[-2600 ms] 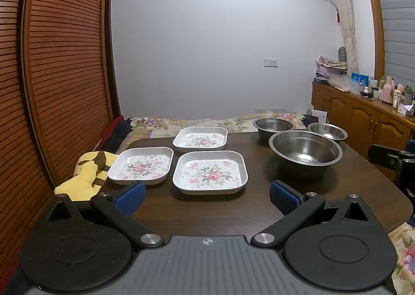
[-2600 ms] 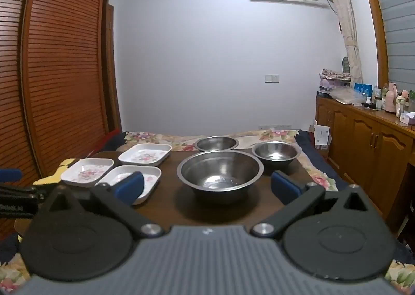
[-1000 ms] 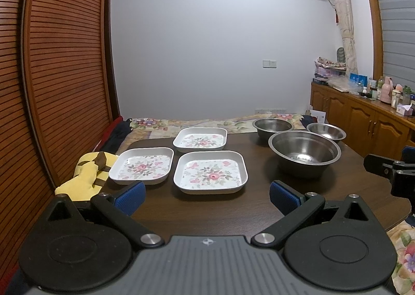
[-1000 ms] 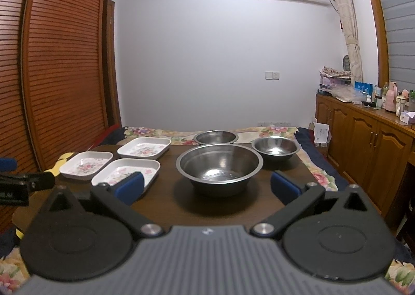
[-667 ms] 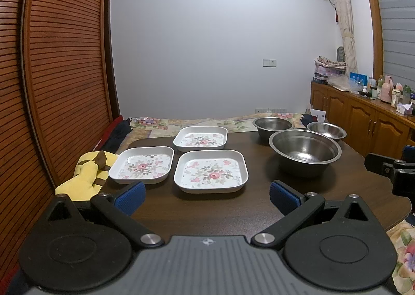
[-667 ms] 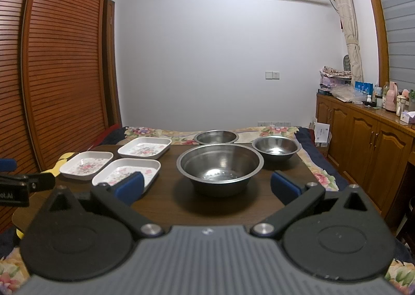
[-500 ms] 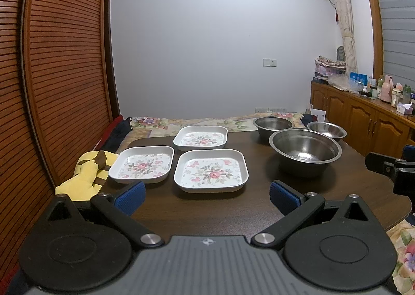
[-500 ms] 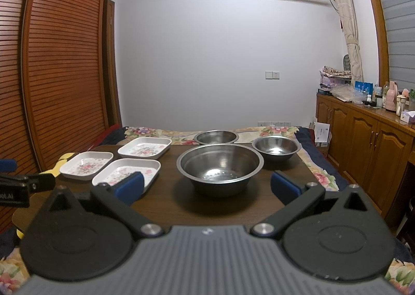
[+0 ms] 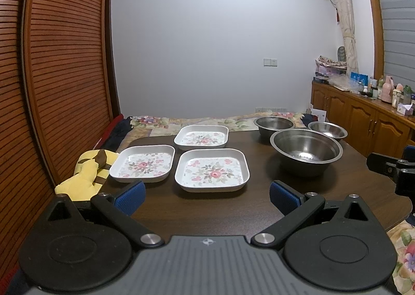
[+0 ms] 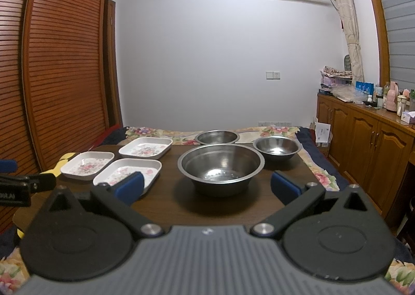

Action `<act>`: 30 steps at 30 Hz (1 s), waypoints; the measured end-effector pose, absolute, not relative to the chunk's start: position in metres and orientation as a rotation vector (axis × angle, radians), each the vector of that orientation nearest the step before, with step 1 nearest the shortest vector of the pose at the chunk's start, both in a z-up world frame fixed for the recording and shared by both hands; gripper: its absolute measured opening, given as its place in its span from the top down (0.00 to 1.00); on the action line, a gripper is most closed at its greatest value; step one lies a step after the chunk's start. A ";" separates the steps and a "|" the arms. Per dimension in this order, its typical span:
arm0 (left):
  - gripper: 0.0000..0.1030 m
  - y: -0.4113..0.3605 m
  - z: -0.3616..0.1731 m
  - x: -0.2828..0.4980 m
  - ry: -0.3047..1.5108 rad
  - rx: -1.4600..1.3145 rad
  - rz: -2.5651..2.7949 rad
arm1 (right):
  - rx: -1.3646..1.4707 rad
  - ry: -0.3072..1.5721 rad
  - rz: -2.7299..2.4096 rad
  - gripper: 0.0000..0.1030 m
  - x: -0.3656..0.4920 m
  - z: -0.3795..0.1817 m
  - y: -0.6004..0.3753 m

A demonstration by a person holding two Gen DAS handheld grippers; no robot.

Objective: Organize plates and bowls

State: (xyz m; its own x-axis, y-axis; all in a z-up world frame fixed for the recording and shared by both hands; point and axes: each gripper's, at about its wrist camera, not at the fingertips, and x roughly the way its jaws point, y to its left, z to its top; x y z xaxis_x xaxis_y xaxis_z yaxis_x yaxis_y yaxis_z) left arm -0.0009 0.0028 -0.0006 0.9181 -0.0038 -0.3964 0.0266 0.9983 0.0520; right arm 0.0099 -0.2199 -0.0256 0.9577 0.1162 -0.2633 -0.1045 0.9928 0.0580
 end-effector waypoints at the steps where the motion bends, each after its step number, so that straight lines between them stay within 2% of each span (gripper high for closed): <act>1: 0.00 0.003 -0.001 0.000 0.410 0.057 -0.016 | 0.044 0.271 0.112 0.00 0.010 -0.026 -0.220; 30: 0.00 0.050 -0.045 0.057 0.625 -0.016 -0.024 | 0.021 0.336 0.266 0.00 0.066 -0.042 -0.176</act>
State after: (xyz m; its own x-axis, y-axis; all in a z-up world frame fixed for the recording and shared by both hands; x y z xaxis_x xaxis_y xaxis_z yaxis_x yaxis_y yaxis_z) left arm 0.0570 0.0501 -0.0454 0.8108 -0.0275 -0.5847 0.0180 0.9996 -0.0220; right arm 0.0660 -0.1758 -0.0419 0.9096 0.2614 -0.3230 -0.2544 0.9649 0.0648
